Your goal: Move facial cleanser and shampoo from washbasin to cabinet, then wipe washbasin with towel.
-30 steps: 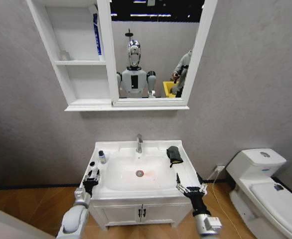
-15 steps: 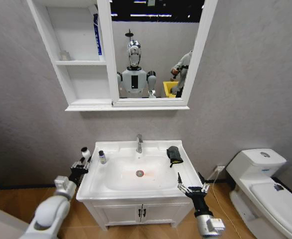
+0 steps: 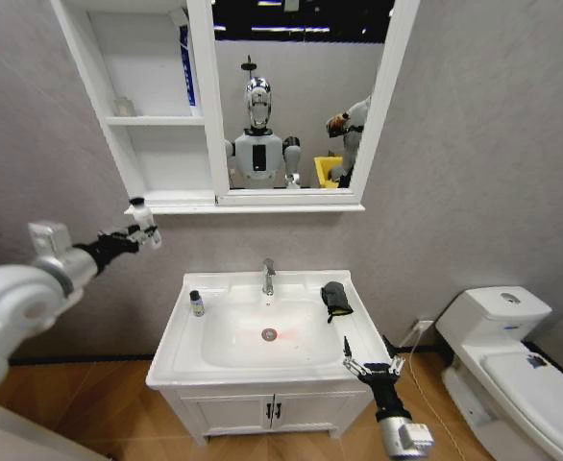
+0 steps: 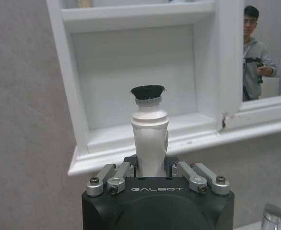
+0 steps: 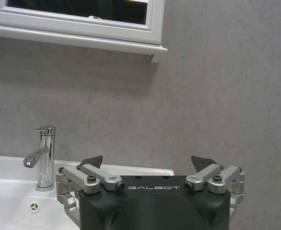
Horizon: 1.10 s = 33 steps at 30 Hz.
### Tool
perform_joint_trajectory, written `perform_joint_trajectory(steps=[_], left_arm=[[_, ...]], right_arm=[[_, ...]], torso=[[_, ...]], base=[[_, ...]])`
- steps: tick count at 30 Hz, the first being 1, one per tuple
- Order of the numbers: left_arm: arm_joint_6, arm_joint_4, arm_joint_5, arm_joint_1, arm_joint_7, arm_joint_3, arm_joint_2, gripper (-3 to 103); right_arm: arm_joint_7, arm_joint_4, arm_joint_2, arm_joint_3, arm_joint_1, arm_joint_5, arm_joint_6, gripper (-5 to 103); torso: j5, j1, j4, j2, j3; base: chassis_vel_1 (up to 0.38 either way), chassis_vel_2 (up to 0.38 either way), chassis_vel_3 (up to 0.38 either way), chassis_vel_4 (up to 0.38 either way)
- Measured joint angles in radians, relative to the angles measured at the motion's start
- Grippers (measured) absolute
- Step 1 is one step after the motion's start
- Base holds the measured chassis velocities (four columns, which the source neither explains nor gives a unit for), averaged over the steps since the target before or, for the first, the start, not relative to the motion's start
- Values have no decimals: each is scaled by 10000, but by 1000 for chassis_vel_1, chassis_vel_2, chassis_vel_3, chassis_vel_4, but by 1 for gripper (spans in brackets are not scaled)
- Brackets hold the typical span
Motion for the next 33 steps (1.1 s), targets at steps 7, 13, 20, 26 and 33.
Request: perform_joint_trajectory(steps=[7,13,20,26,33], left_arm=[[720,1874,-1125,-4619,-590,3589,-595,29],[759,3373,-668,-6852,-653,5433,-1650,29],[734,4765,304,-8048,-289,6313,-2662,29],[697,5504,816,-8435,-14,6725,-3031,29],[569,5864,1571,-8323,209,6827,-3251,29]], right_arm=[[3,-24,15,-21,87,-5,-8,100],[4,-96,-14,26,0,7,50,100],[9,-267,-16,97,-200,71,259,100],[24,-292,-20,168,-193,149,304,100],[30,-331,-33,151,-101,237,283,100]], torso=[[3,-1,-1,0,0],[5,2,-3,0,1],[4,0,-1,0,1],[5,1,-1,0,1],[3,0,0,-1,0]], base=[[0,0,0,0],[0,0,0,0],[0,0,0,0],[0,0,0,0],[0,0,0,0]])
